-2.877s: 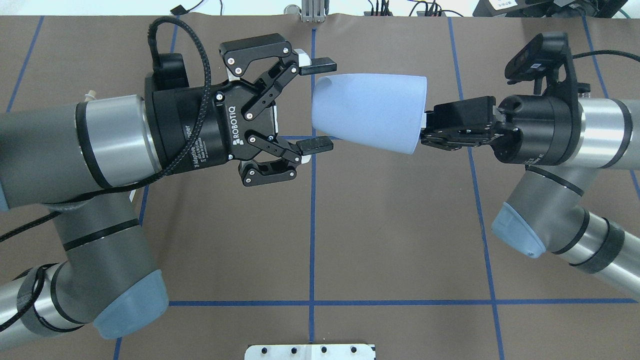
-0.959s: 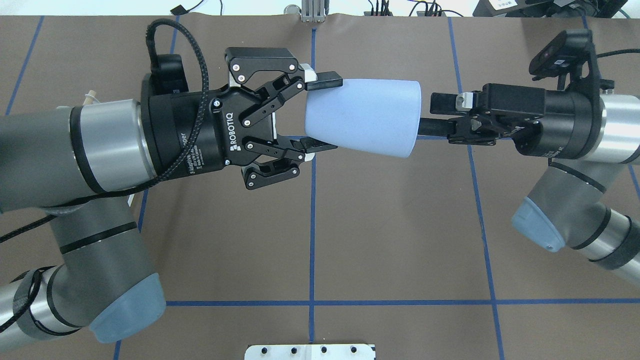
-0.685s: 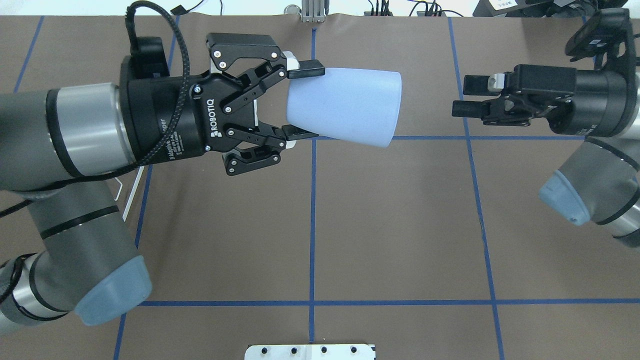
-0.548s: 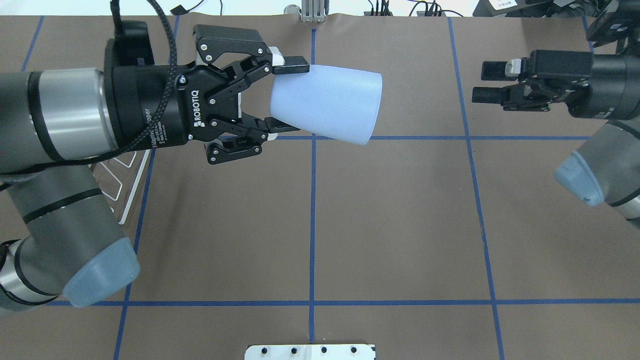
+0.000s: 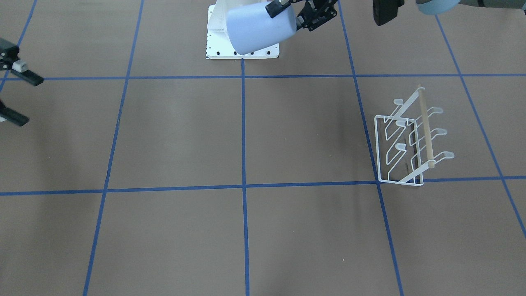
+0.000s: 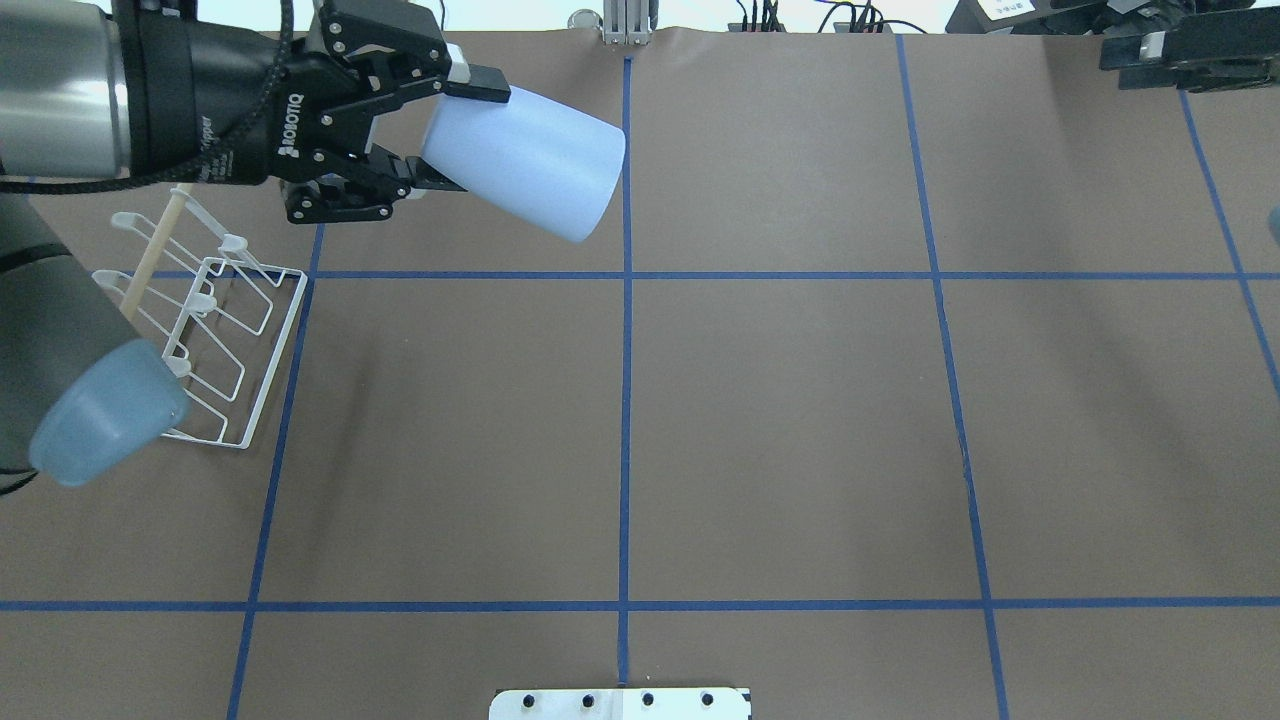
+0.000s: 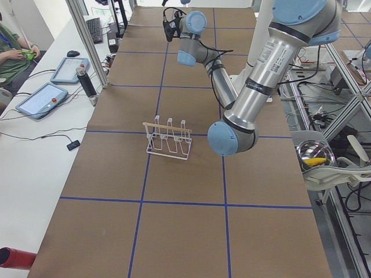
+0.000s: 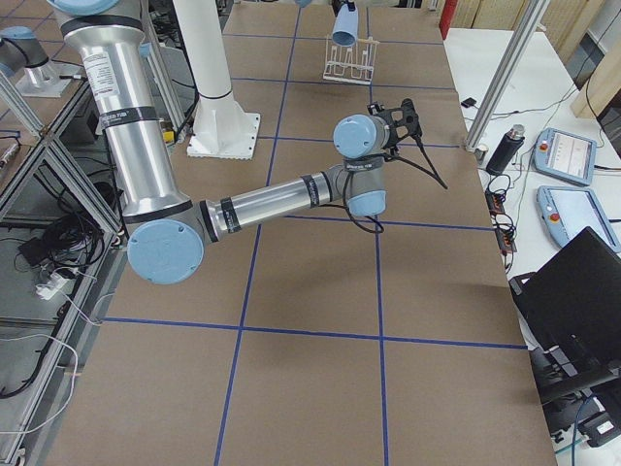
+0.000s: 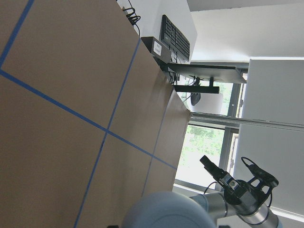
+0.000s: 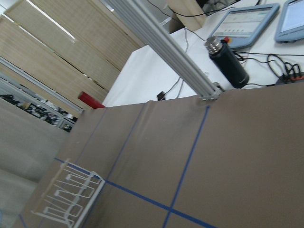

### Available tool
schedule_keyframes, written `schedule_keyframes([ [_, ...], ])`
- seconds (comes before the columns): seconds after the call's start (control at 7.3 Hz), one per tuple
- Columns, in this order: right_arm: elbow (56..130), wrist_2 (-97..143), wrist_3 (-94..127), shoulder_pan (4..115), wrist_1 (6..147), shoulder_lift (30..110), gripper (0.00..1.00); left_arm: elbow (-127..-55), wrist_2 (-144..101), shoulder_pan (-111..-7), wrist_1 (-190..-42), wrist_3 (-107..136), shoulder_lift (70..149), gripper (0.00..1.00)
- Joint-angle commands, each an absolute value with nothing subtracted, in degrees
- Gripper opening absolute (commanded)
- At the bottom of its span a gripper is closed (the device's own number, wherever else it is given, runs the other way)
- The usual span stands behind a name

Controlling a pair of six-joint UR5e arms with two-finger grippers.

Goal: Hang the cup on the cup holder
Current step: 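Carry the cup with the left gripper toward the wire rack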

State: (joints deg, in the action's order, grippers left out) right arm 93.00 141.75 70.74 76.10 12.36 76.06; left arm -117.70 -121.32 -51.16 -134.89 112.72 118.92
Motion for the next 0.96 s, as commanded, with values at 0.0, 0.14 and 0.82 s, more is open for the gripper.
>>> schedule_keyframes([
  [0.0, 92.9, 143.5, 50.3, 80.0, 32.6, 77.0, 1.0, -118.6, -128.9, -58.3, -121.9, 99.8, 119.3, 0.0],
  [0.14, 93.4, 143.7, 44.9, 81.5, 40.9, 76.7, 1.0, -119.6, -129.1, -59.2, -115.6, 93.5, 118.9, 0.0],
  [0.82, 97.6, 138.5, 38.8, 78.3, 74.5, 73.9, 1.0, -122.4, -129.2, -63.8, -94.2, 66.1, 115.3, 0.0],
])
